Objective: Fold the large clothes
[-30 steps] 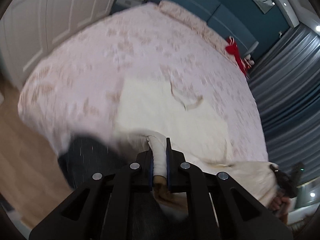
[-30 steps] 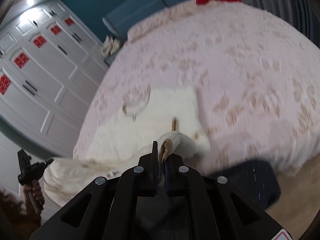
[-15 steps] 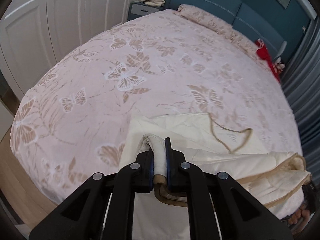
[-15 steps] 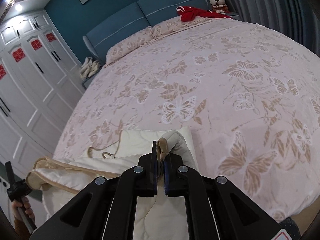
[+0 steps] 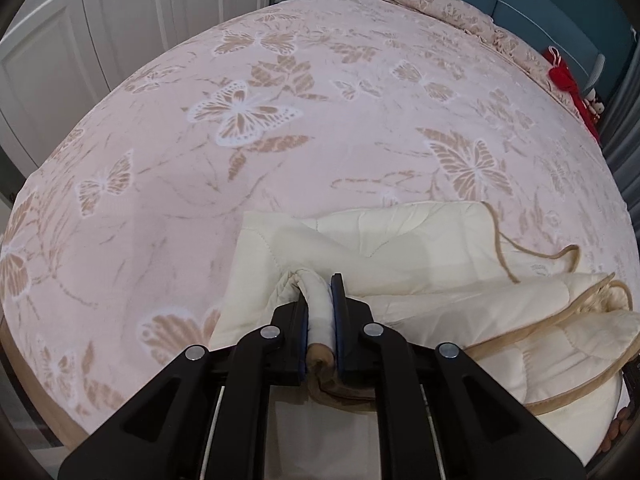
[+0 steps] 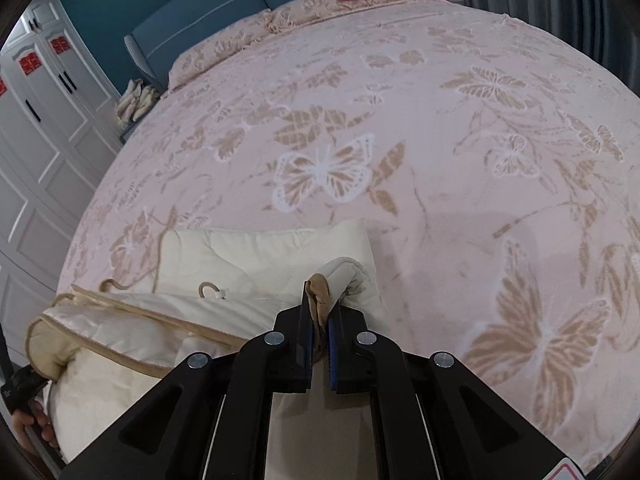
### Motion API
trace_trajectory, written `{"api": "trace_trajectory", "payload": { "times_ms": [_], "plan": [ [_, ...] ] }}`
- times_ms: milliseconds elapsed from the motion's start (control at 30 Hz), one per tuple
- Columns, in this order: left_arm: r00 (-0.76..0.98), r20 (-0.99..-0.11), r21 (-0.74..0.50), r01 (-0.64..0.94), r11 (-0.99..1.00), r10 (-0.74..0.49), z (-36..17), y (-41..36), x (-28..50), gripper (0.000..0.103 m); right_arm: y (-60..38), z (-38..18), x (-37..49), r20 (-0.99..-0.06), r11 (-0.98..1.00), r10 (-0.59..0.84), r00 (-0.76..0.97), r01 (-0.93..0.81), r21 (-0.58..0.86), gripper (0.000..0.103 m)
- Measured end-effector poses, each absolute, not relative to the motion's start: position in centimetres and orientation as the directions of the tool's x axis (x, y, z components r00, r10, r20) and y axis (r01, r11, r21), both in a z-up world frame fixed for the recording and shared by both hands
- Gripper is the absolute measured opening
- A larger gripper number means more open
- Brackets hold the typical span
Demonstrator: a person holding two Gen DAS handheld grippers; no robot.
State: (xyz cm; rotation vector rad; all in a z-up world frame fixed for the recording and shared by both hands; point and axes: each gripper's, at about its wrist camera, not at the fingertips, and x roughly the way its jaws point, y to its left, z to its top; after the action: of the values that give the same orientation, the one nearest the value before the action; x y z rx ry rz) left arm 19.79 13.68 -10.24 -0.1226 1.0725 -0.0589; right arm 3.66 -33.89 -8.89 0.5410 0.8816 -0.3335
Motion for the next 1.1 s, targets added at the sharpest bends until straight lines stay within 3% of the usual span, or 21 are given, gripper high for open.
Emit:
{"api": "trace_trajectory", "payload": {
  "times_ms": [133, 233, 300, 333, 400, 467, 500, 533, 633, 767, 900, 967, 1100],
  "plan": [
    [0.489, -0.853, -0.222, -0.019, 0.975, -0.185, -9.5, 15.1, 19.7, 0.013, -34.6, -7.9, 3.3, -0.782, 0.788, -0.017, 0.623, 0.49, 0.373, 0.011],
    [0.531, -0.812, -0.276, 0.016, 0.961, -0.242, -6.7, 16.2, 18.6, 0.018, -35.3, -4.0, 1.1, -0.69, 0.767, 0.013, 0.724, 0.435, 0.471, 0.023],
    [0.565, -0.776, -0.301, 0.06, 0.952, -0.281, -4.2, 16.9, 17.6, 0.02, -35.1, -0.8, -0.8, -0.62, 0.78, -0.035, 0.784, 0.409, 0.474, 0.045],
    [0.572, -0.766, -0.313, 0.066, 0.947, -0.293, -3.5, 17.2, 17.3, 0.022, -35.0, 0.3, -1.5, -0.592, 0.787, -0.067, 0.803, 0.408, 0.463, 0.061],
    [0.588, -0.734, -0.378, 0.061, 0.924, -0.339, -2.1, 18.1, 16.8, 0.028, -34.4, 3.2, -3.6, -0.495, 0.809, -0.114, 0.861, 0.37, 0.457, 0.062],
    [0.647, -0.713, -0.354, 0.0, 0.935, -0.27, -1.1, 18.9, 16.3, 0.052, -33.8, 4.4, -4.2, -0.485, 0.819, -0.123, 0.866, 0.365, 0.443, 0.062],
    [0.734, -0.668, -0.265, -0.083, 0.961, -0.121, 0.1, 19.5, 15.5, 0.079, -32.9, 4.9, -4.3, -0.481, 0.833, -0.111, 0.87, 0.346, 0.433, 0.062],
    [0.793, -0.608, -0.22, -0.118, 0.968, -0.041, 1.1, 20.0, 14.8, 0.083, -32.2, 5.0, -4.2, -0.486, 0.846, -0.095, 0.869, 0.328, 0.421, 0.062],
    [0.774, -0.629, -0.213, -0.08, 0.974, -0.074, 2.2, 19.3, 15.4, 0.077, -28.9, 4.1, -2.8, -0.546, 0.898, -0.039, 0.837, 0.268, 0.348, 0.061],
    [0.731, -0.67, -0.088, 0.094, 0.992, -0.129, 2.0, 13.0, 15.4, 0.076, -23.7, 1.3, 1.1, -0.632, 0.935, 0.071, 0.772, 0.17, 0.312, 0.05],
    [0.612, -0.764, -0.042, 0.268, 0.962, -0.204, -1.8, 5.5, 16.0, 0.071, -18.8, -2.2, 6.8, -0.72, 0.931, 0.199, 0.665, 0.101, 0.351, 0.05],
    [0.558, -0.801, -0.039, 0.311, 0.95, -0.215, -4.0, 3.3, 16.6, 0.066, -16.8, -3.8, 8.9, -0.757, 0.938, 0.224, 0.613, 0.077, 0.339, 0.05],
    [0.506, -0.84, -0.013, 0.34, 0.94, -0.195, -7.5, 0.9, 17.6, 0.065, -14.3, -6.4, 11.4, -0.813, 0.961, 0.208, 0.543, 0.039, 0.272, 0.05]
  ]
}}
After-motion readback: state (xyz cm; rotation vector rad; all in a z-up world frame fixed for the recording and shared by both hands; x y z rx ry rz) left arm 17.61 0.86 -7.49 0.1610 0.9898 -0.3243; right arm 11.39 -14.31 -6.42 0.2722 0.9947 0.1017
